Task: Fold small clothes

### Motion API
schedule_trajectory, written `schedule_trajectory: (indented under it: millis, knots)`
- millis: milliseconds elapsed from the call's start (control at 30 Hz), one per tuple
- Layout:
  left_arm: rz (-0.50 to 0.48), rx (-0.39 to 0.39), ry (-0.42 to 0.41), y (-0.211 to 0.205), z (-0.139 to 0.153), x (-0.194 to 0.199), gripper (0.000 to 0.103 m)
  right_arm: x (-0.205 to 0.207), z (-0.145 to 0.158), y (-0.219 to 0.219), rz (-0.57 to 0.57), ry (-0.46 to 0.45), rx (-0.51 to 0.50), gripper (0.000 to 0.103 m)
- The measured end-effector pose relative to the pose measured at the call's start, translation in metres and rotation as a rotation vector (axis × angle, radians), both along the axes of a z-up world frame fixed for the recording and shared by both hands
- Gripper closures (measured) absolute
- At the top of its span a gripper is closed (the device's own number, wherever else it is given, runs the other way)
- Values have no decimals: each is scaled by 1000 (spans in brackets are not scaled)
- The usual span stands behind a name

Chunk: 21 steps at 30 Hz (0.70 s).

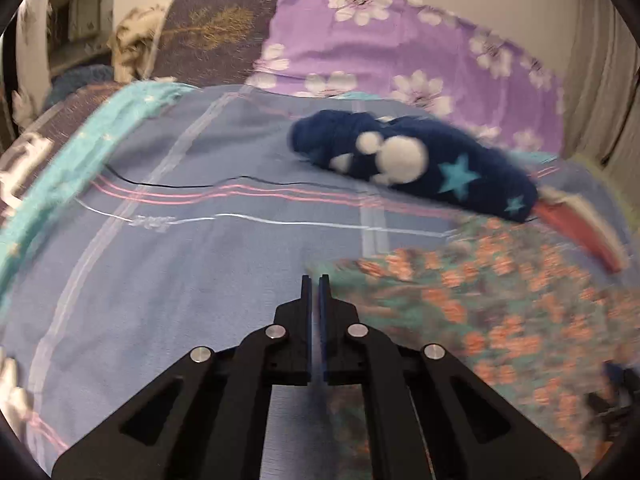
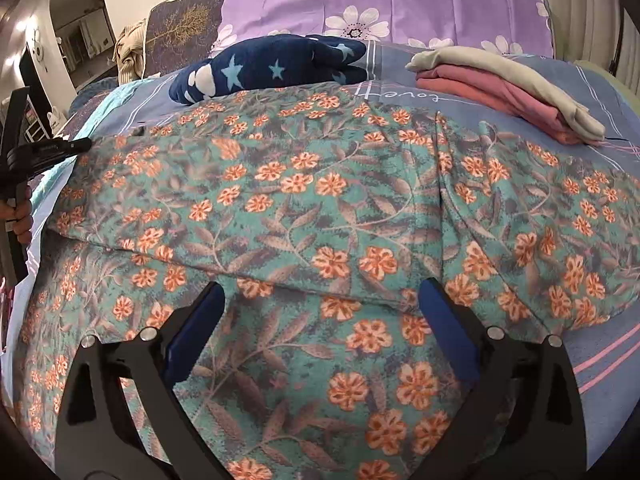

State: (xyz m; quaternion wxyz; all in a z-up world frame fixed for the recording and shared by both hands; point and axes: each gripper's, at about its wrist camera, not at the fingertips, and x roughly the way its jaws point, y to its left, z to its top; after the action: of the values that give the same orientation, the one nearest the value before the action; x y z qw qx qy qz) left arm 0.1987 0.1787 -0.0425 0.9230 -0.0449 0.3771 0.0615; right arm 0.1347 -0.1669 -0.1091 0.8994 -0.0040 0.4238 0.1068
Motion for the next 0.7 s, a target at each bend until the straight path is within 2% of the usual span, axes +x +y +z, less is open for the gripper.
schedule_trajectory:
  millis: [67,100,167,233,267,300,367,433,500,567,600,633,700]
  knots:
    - [29,123,40,1,-15,7,102,1,0,1,0,0,-7,4]
    - [28,120,64,3,-21,9,102,0,0,0,1,-1,-4,4]
    - [32,46,79,11,-23,4,102,1,0,-1,1,-2,11,4]
    - [12,-39,11,8,-6,-11,101,1,0,-4,2,-3,34,4]
    - [-12,-52,-11,2,2,-18,98,1,0,-5,2,-2,40,4]
    - [-59,-63,-39,-10,14,-27,94,1,1,-5,2,-2,43,4]
    - [-135,-69,-78,-33,29,-41,55,1,1,-4,3,-2,39,4]
    - [-216,-86,-97,-61,31,-47,50,1,1,-5,3,-2,41,4]
    - [-289,-58,-22,-90,13,-42,50,0,3,-7,-2,-9,58,4]
    - [-287,30,106,-113,-31,-28,48,-5,9,-16,-70,-29,50,5]
    - [-279,69,117,-118,-46,-26,45,-9,14,-23,-108,-40,48,5]
    - [-279,95,98,-122,-43,-26,45,-15,23,-37,-132,-67,72,7]
    - [-240,93,107,-119,-46,-21,36,-27,42,-68,-180,-136,115,14]
